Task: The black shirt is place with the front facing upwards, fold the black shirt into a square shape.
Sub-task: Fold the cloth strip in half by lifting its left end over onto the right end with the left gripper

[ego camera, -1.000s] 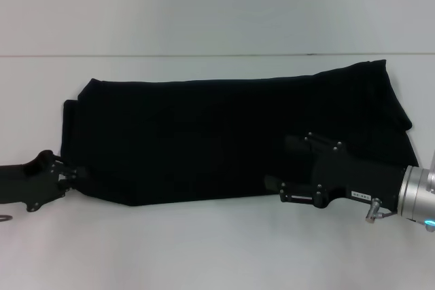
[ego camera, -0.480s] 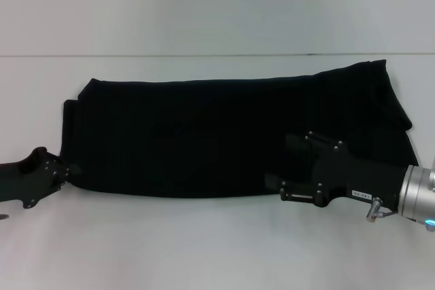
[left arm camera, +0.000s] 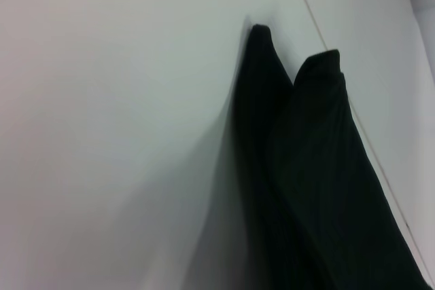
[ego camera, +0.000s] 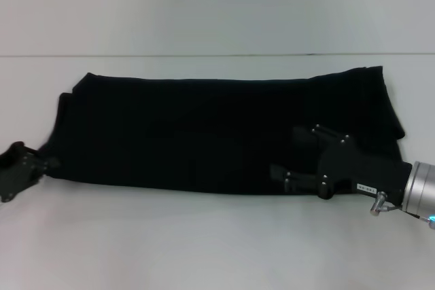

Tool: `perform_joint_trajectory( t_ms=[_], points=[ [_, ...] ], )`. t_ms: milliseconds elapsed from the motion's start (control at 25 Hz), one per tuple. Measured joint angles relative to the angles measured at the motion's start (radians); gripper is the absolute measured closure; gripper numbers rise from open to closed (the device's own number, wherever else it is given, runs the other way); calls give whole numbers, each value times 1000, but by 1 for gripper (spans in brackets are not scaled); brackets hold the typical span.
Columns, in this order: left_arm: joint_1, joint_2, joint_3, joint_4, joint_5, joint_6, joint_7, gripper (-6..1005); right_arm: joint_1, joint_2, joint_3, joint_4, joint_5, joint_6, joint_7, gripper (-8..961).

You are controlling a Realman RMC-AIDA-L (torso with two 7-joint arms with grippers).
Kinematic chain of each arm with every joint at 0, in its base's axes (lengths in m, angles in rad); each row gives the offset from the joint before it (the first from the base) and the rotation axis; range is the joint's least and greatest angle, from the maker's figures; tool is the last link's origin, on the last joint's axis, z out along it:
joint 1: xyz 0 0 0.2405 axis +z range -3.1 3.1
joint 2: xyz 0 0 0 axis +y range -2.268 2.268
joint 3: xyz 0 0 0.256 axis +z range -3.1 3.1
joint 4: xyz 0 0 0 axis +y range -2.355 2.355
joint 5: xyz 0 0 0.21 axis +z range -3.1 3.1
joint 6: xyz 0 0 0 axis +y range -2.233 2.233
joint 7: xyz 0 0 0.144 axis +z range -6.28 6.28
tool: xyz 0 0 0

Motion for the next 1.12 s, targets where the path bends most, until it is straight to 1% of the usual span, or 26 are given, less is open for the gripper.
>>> perform_joint_trajectory(
  t_ms=[120,280,320,360,440,600,720,800,880,1000,1080,1120],
  points=[
    [12,14,-13,17,2,-3,1,934,-2,-2,0,0,12,0,1,28],
    [32,39,-56,40,8,-21,7,926,-5,-2,8,0,16,1,1,27],
    [32,39,-56,40,8,-21,7,924,-7,-2,10,0,16,1,1,27],
    [38,51,-77,41,8,-23,9,922,-9,-2,11,0,16,1,1,27],
    [49,66,-117,42,9,-24,11,918,-14,-3,12,0,16,2,1,27],
    [50,68,-131,40,4,-9,13,910,-27,-3,15,0,16,5,1,27],
    [34,66,-132,32,-24,27,21,904,-38,-4,29,0,16,4,1,27],
    [10,62,-132,25,-76,70,34,900,-51,-4,44,0,16,1,2,27],
    [-29,59,-129,5,-144,103,52,897,-64,-6,60,-1,16,0,2,27],
    [-115,53,-122,-39,-198,125,83,891,-86,-7,79,-3,16,-2,3,27],
    [-202,32,-110,-63,-202,127,105,887,-104,-8,92,-5,15,-10,3,27],
    [-234,18,-103,-67,-203,125,112,885,-113,-8,99,-6,15,-17,3,27]
  ],
)
